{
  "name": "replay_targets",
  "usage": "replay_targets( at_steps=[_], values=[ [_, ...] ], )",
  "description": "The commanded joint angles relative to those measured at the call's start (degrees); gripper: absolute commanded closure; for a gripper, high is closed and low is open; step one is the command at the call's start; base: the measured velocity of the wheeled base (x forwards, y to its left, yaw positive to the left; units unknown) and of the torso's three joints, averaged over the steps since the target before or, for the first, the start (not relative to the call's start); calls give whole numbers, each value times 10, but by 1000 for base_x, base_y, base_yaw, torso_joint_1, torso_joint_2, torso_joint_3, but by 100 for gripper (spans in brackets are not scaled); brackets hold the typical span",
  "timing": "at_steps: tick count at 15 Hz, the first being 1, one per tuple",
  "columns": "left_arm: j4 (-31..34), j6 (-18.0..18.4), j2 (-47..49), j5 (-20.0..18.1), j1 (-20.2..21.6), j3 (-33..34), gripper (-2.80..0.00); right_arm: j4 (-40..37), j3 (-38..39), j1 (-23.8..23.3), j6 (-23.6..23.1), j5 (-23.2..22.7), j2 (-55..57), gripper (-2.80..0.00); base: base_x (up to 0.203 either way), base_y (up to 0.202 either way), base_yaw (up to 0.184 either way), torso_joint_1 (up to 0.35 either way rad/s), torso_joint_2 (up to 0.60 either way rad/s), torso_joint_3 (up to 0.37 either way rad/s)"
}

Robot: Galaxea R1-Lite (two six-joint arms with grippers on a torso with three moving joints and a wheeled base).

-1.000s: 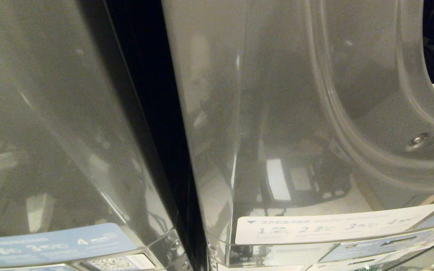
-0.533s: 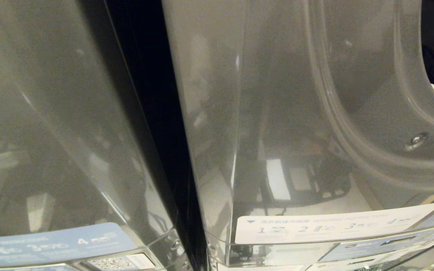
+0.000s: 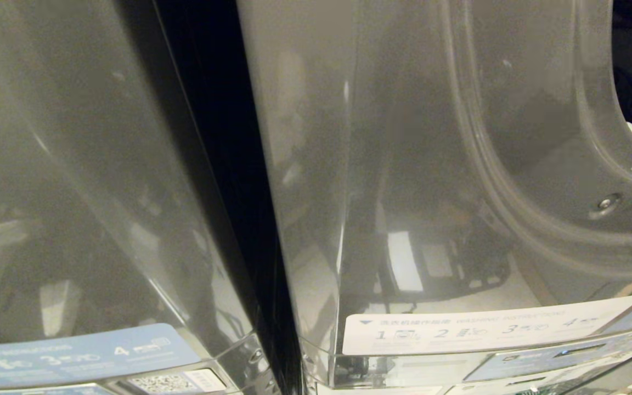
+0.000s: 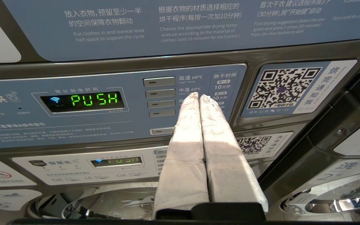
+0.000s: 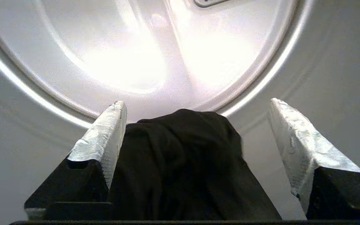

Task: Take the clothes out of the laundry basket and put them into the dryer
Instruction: Put the clothes in the dryer

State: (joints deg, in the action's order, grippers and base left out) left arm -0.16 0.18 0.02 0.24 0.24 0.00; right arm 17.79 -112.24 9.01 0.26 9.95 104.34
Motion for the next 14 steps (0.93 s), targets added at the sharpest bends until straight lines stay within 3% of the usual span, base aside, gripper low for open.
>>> replay_targets(
  at_steps=[1,3,8,11,14],
  values=[
    [0,0,0,0,0,0,0,46,-1,2,-11,0,73,-280,0,0,0,0,0,0],
    [0,0,0,0,0,0,0,42,-1,3,-15,2,111,-280,0,0,0,0,0,0],
    [0,0,0,0,0,0,0,-104,-1,2,-8,2,146,-280,0,0,0,0,0,0],
    [-1,0,0,0,0,0,0,-100,-6,1,31,-1,137,-280,0,0,0,0,0,0],
    [0,0,0,0,0,0,0,-5,-14,1,56,-20,113,-280,0,0,0,0,0,0]
  ],
)
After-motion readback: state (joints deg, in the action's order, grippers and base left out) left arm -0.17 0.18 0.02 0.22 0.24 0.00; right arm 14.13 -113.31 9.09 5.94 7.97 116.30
